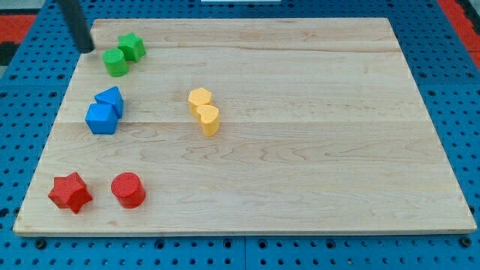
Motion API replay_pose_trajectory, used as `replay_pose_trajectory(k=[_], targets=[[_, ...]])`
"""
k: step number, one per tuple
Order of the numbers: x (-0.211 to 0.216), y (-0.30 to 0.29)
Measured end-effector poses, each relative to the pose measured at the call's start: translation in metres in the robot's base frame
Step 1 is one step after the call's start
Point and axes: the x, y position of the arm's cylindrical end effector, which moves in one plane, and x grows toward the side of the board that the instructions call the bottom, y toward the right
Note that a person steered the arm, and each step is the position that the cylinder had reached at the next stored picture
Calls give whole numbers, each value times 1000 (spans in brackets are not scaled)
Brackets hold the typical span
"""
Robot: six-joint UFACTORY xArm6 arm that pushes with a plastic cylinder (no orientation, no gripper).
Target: Move the green blocks away from the blue blocks
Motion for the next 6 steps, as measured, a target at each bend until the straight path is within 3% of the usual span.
replay_pose_trajectory(k=[1,2,3,4,5,6], targets=[[52,2],[51,61],[1,110],[0,123],[45,130],[87,85]])
